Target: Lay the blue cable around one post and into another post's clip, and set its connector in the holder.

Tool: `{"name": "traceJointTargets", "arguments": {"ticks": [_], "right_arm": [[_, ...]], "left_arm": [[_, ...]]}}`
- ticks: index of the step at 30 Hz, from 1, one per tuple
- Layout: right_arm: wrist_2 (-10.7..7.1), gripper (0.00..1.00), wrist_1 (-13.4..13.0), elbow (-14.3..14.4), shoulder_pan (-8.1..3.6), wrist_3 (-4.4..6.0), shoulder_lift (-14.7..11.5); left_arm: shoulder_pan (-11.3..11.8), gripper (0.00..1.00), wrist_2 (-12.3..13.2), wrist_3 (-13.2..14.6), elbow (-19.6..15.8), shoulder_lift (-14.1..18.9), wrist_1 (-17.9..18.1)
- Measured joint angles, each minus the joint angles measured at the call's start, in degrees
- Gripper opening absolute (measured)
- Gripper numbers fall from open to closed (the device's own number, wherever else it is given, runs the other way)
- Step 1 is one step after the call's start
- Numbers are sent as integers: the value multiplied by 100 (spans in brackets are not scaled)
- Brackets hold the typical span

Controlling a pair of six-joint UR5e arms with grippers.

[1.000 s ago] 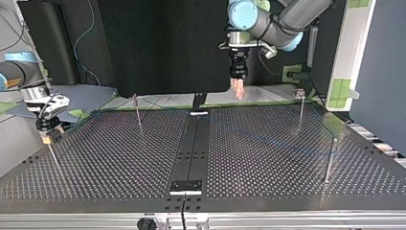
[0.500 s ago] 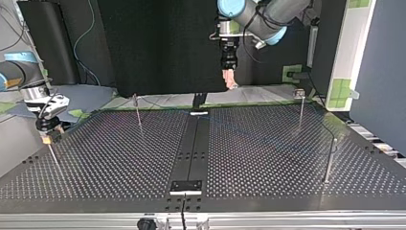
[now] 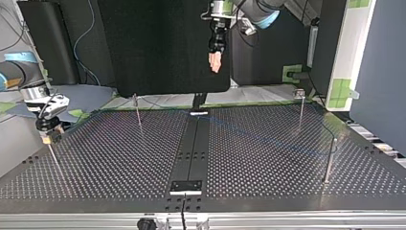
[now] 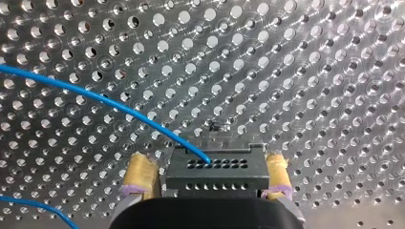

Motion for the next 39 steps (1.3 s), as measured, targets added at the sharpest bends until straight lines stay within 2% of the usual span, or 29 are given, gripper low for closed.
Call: {"name": "traceJointTargets", "arguments": {"ticks": [9, 17, 19, 24, 27, 39], "right_arm": [[0, 100, 0, 0, 0, 0, 0], [0, 100, 0, 0, 0, 0, 0], [0, 100, 0, -1, 0, 0, 0], [0, 100, 0, -1, 0, 0, 0], [0, 100, 0, 0, 0, 0, 0], [0, 100, 0, 0, 0, 0, 0]], "left_arm": [[-406, 100, -396, -94, -396, -2, 98], [-778, 100, -760, -37, -467, -1, -91], [-870, 100, -778, 0, -470, -2, -122], [-1149, 100, -591, 93, -468, -4, -22], [-1189, 100, -428, 123, -462, -4, 10], [-647, 100, 203, 412, -394, -4, -70]]}}
